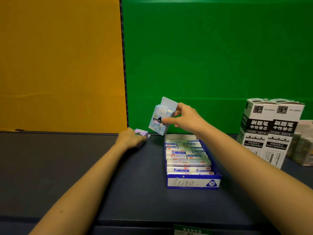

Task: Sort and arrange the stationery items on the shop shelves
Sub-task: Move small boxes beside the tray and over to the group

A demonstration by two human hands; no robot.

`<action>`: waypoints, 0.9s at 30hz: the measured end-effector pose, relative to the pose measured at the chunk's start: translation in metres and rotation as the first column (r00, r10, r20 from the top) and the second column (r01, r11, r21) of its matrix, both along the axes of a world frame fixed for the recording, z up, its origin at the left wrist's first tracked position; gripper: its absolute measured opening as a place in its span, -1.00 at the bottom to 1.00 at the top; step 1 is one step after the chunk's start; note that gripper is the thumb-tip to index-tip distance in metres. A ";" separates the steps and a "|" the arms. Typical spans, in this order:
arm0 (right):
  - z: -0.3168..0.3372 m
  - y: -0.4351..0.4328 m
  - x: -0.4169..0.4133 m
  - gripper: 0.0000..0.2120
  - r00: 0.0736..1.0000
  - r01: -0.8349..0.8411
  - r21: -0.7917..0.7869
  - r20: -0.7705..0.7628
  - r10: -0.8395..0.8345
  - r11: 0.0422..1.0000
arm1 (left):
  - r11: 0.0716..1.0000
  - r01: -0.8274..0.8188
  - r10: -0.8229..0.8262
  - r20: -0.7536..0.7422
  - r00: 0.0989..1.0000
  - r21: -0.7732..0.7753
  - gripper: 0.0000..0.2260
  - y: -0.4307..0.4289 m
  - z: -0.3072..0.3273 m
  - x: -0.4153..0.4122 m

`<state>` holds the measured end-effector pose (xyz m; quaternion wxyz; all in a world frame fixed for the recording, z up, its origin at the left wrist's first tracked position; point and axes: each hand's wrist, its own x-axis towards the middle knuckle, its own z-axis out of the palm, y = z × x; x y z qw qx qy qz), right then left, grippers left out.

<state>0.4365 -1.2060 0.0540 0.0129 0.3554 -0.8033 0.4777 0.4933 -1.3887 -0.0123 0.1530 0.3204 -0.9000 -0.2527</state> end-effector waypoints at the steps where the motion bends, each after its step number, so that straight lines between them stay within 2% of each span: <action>1: -0.001 0.003 0.002 -0.53 1.000 0.000 -0.016 0.017 0.000 1.000 | 1.000 -0.003 0.003 -0.013 1.000 0.016 -0.48 0.001 0.000 0.002; 5: -0.003 0.018 0.017 -0.58 0.998 -0.010 -0.081 0.055 0.015 0.997 | 0.991 0.040 -0.024 -0.121 0.992 0.128 -0.46 0.000 0.006 0.011; 8: -0.006 0.028 0.030 -0.68 0.996 -0.027 -0.159 0.078 0.040 0.987 | 0.947 0.129 -0.043 -0.281 0.959 0.295 -0.52 -0.001 0.016 0.022; 10: -0.007 0.037 0.039 -0.72 0.991 -0.046 -0.222 0.114 0.073 0.974 | 0.915 0.199 -0.064 -0.360 0.931 0.351 -0.59 0.003 0.026 0.032; 12: -0.006 0.048 0.049 -0.76 0.989 -0.053 -0.275 0.117 0.088 0.960 | 0.882 0.281 -0.087 -0.455 0.886 0.378 -0.76 0.009 0.035 0.046; 14: -0.004 0.064 0.058 -0.83 0.989 -0.062 -0.315 0.108 0.100 0.947 | 0.844 0.337 -0.081 -0.522 0.849 0.417 -0.74 0.018 0.042 0.063; 16: -0.003 0.083 0.065 -0.86 0.985 -0.071 -0.340 0.122 0.119 0.938 | 0.819 0.373 -0.087 -0.548 0.832 0.436 -0.56 0.033 0.048 0.078; 17: -0.003 0.094 0.068 -0.87 0.983 -0.071 -0.348 0.135 0.125 0.935 | 0.811 0.390 -0.098 -0.556 0.825 0.436 -0.55 0.043 0.051 0.085; 22: -0.007 0.169 0.086 -0.79 0.978 -0.034 -0.351 0.182 0.104 0.936 | 0.752 0.473 -0.122 -0.609 0.784 0.459 -0.74 0.121 0.057 0.121; 25: -0.011 0.226 0.093 -0.87 0.975 0.005 -0.334 0.212 0.070 0.943 | 0.704 0.518 -0.124 -0.634 0.764 0.486 -0.93 0.174 0.055 0.138; 27: -0.015 0.265 0.095 -0.89 0.973 0.047 -0.322 0.230 0.030 0.946 | 0.687 0.539 -0.143 -0.636 0.758 0.488 -0.96 0.211 0.053 0.145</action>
